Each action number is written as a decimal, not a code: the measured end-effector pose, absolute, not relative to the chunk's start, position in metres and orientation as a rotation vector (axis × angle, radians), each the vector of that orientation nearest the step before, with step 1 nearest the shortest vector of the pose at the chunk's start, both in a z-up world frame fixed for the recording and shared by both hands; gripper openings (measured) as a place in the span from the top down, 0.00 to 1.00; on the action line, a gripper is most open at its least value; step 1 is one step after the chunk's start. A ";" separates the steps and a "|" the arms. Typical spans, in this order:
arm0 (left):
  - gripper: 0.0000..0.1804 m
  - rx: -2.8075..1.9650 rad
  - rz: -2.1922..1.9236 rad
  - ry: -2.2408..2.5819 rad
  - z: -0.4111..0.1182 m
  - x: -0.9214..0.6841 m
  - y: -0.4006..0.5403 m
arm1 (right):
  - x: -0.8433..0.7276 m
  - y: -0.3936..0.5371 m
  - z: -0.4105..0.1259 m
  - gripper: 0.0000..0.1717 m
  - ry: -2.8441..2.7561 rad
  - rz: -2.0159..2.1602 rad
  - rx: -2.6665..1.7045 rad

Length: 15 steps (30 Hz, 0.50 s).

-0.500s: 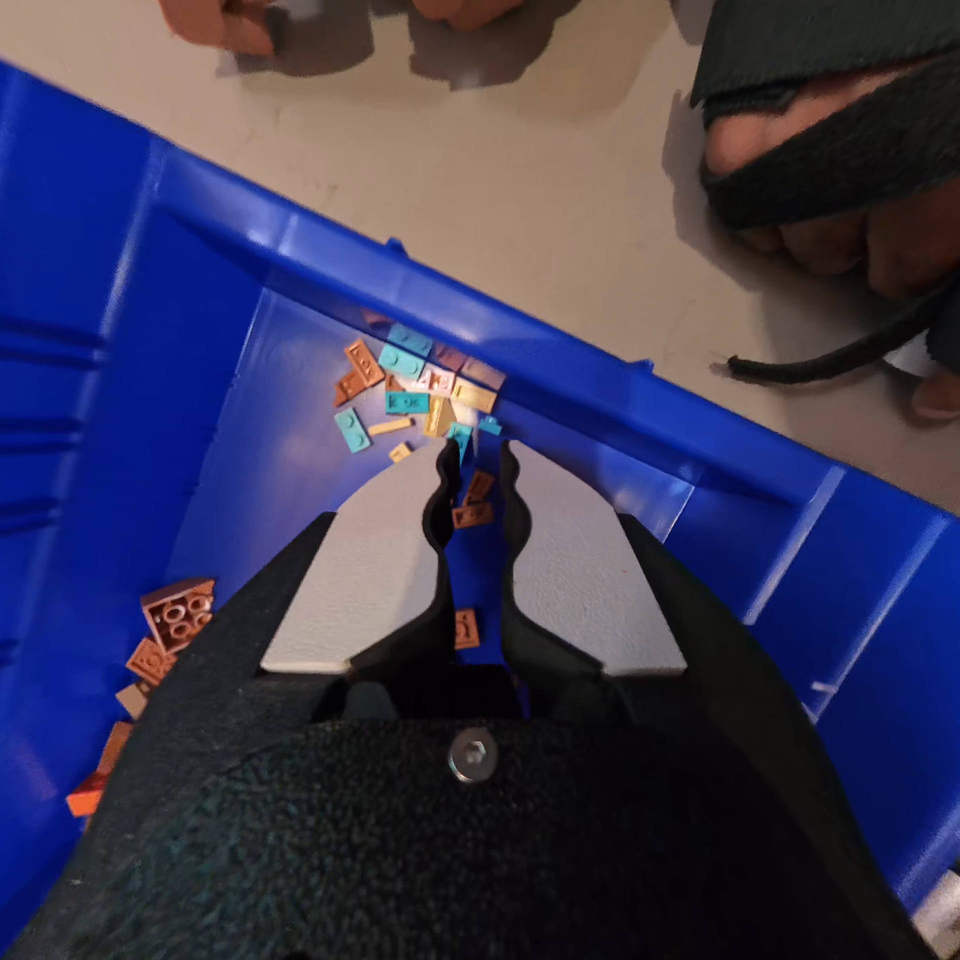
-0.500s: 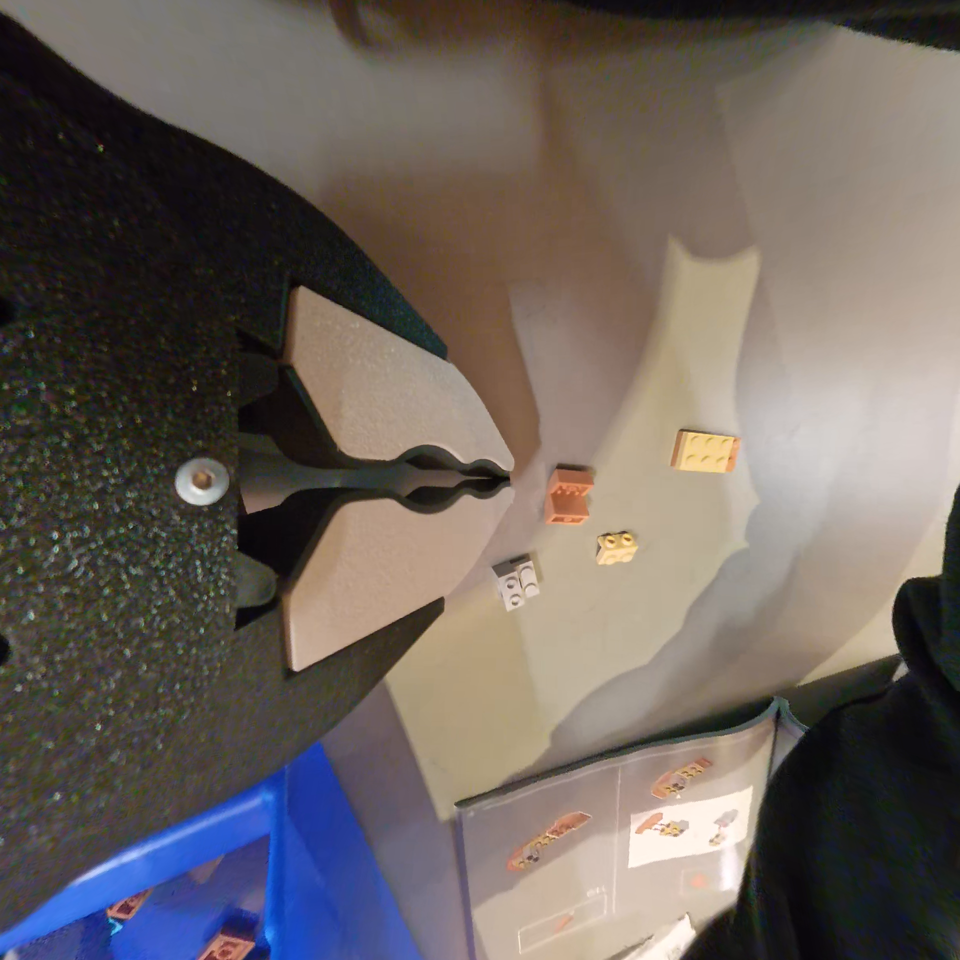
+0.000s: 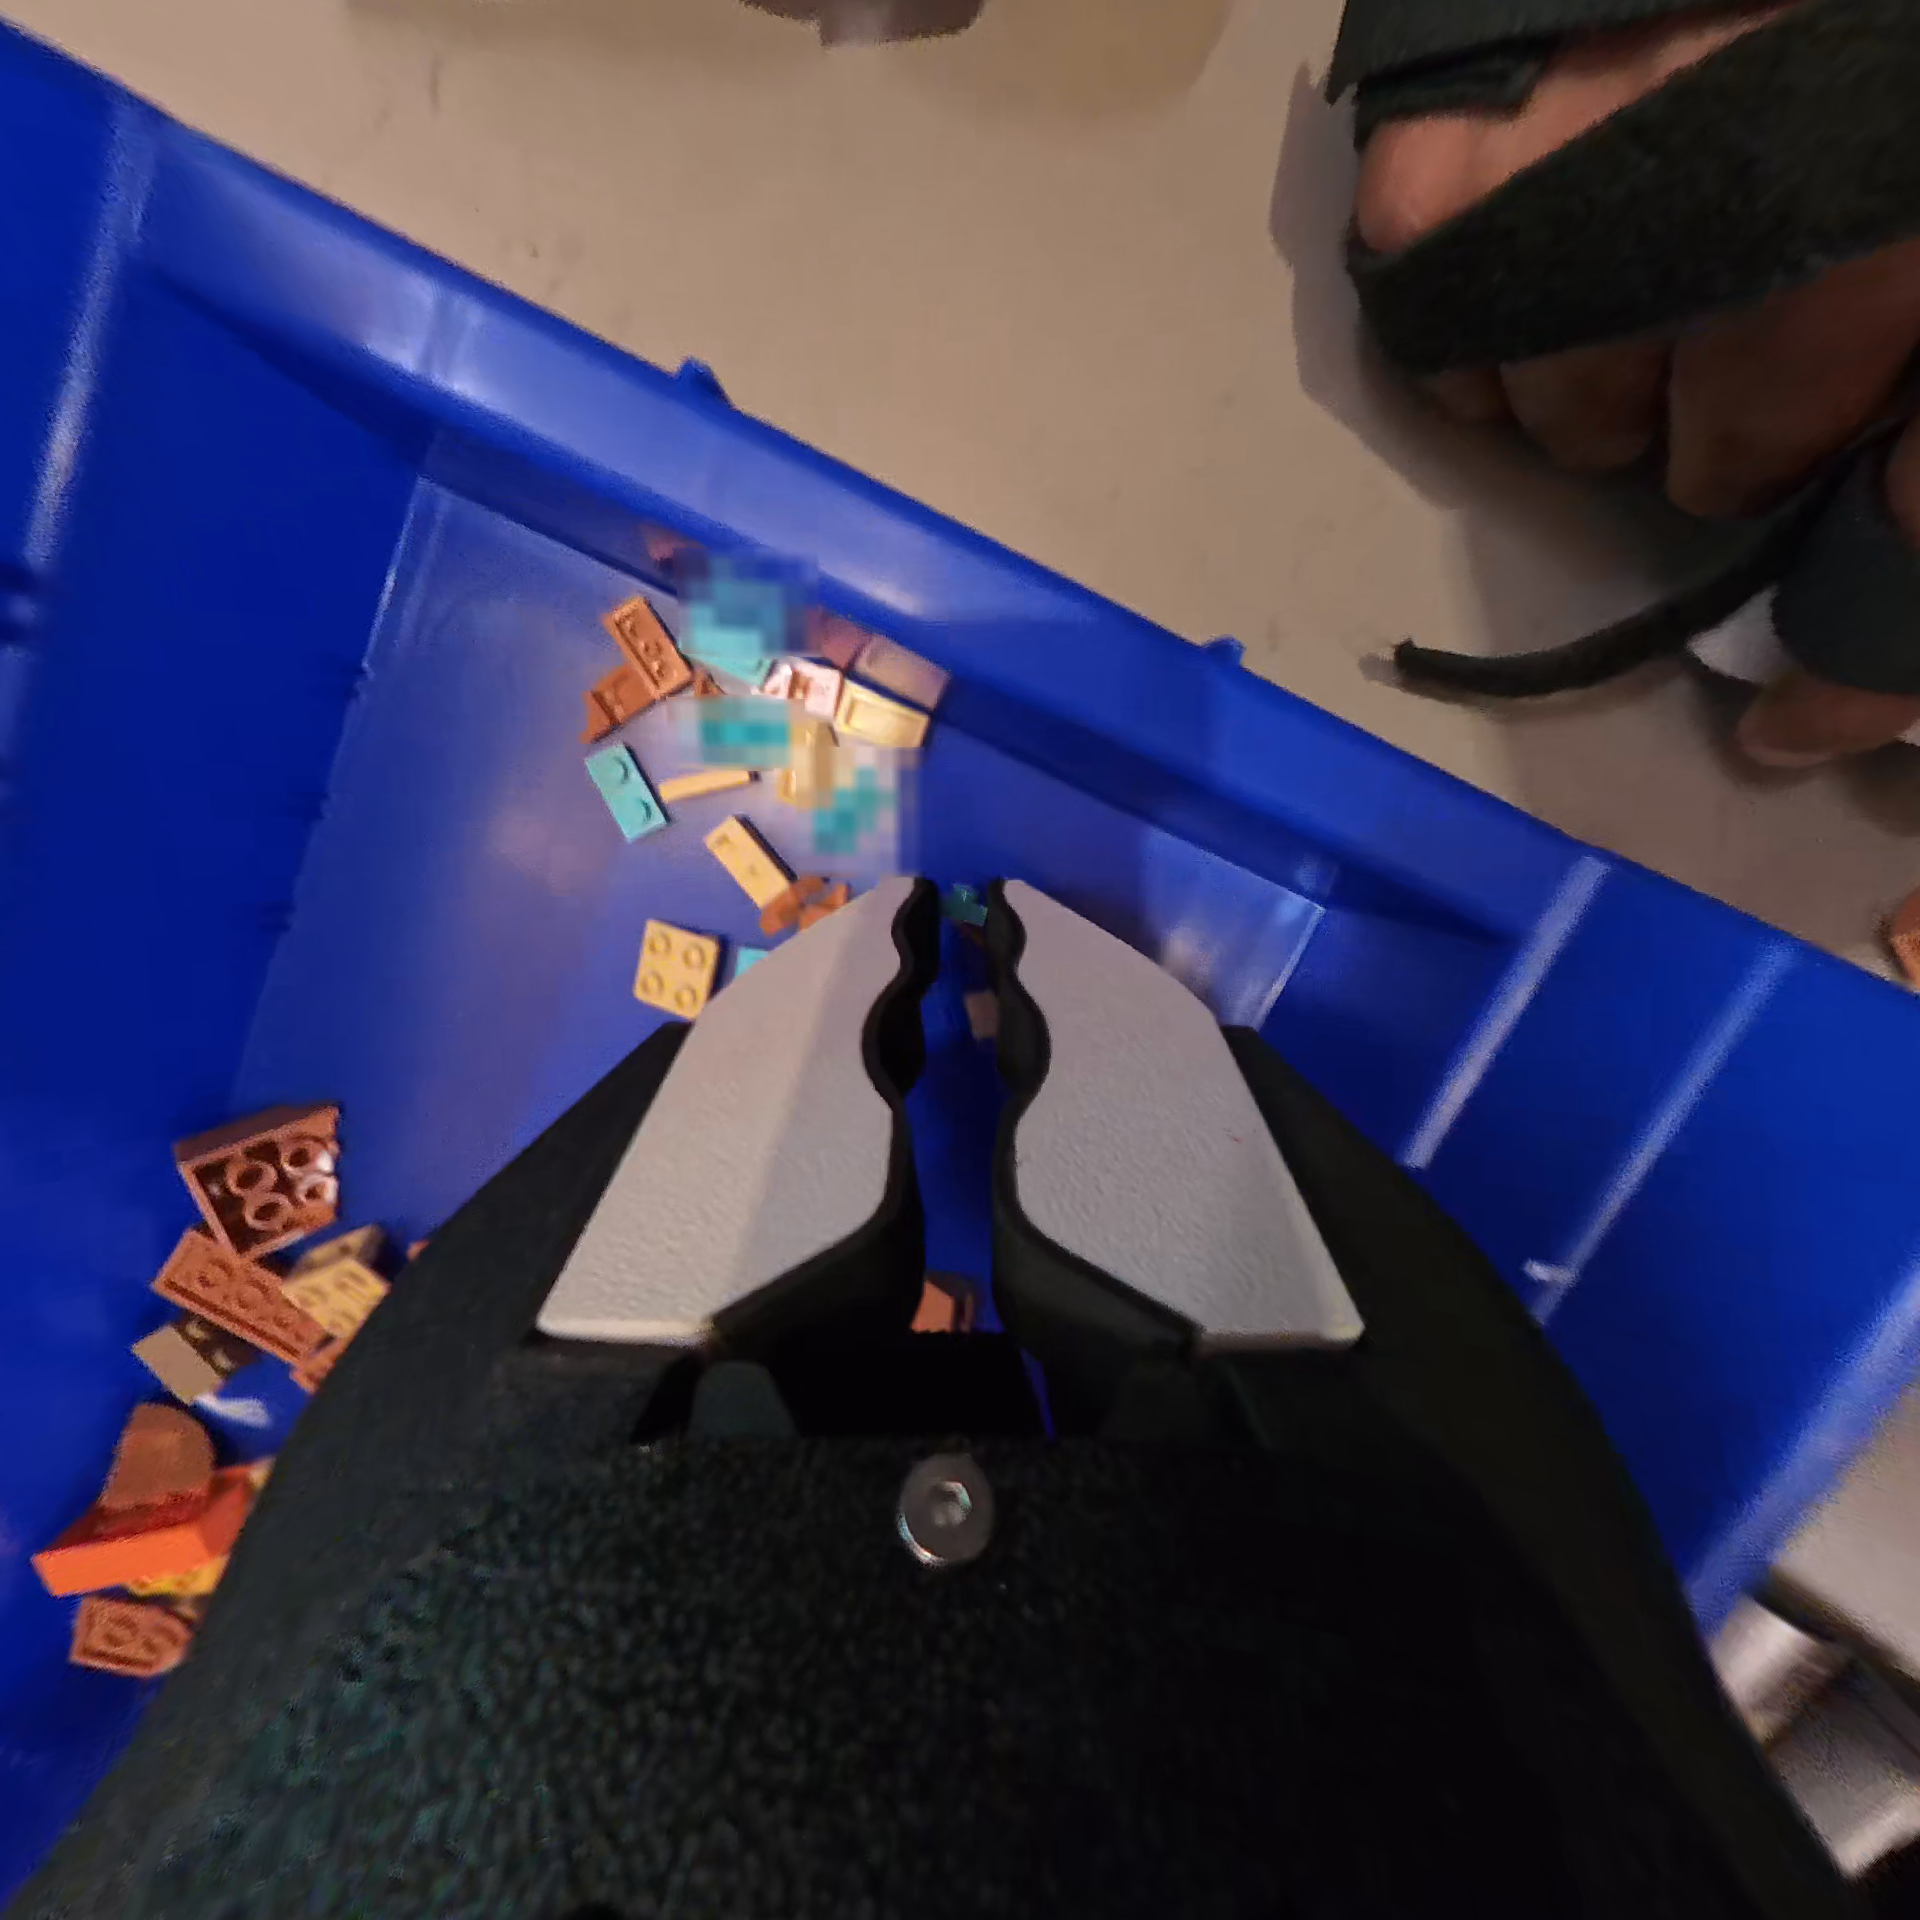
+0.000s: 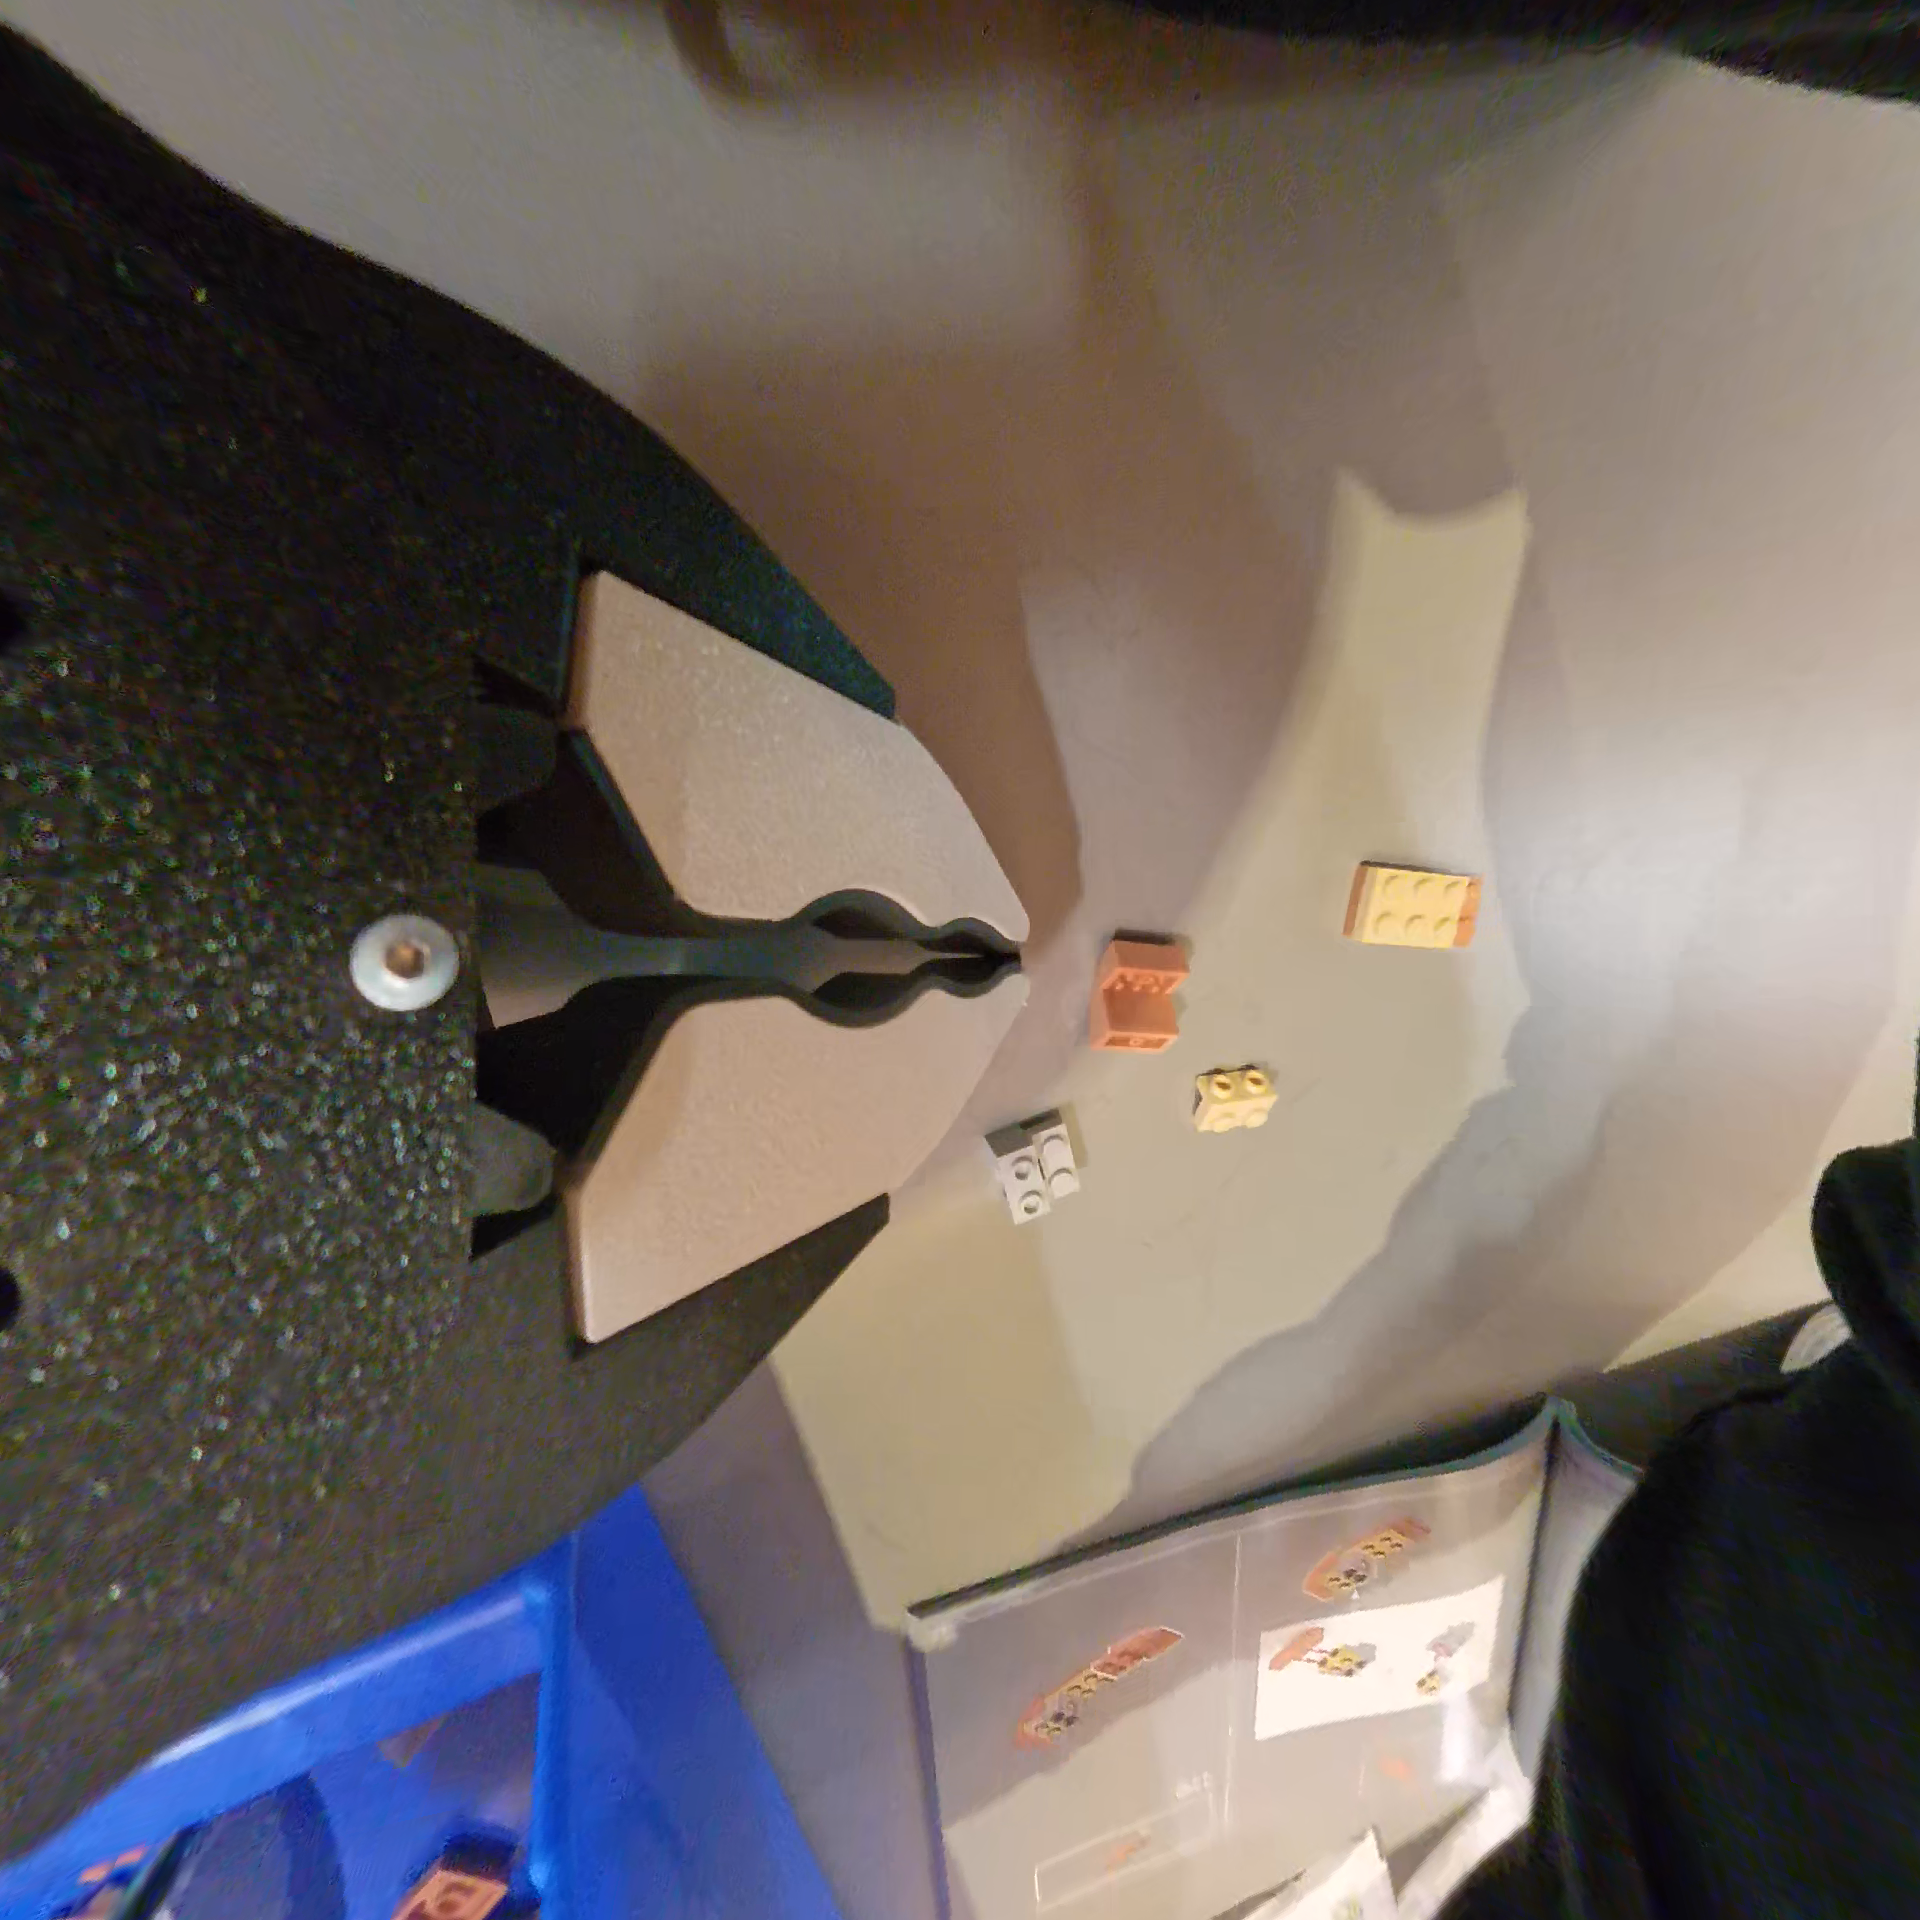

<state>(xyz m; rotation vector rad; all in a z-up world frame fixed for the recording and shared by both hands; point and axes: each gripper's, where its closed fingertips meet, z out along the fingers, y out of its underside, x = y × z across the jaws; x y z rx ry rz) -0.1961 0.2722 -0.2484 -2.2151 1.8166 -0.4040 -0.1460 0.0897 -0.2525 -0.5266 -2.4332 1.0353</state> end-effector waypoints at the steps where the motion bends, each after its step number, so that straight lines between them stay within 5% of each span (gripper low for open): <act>1: 0.95 -2.234 -0.427 1.806 -0.245 -0.199 0.268 | -0.146 0.090 -0.253 1.00 -2.434 1.035 -0.527; 15: 0.95 -2.236 -0.519 1.811 -0.244 -0.193 0.252 | -0.147 0.089 -0.253 1.00 -2.442 1.043 -0.537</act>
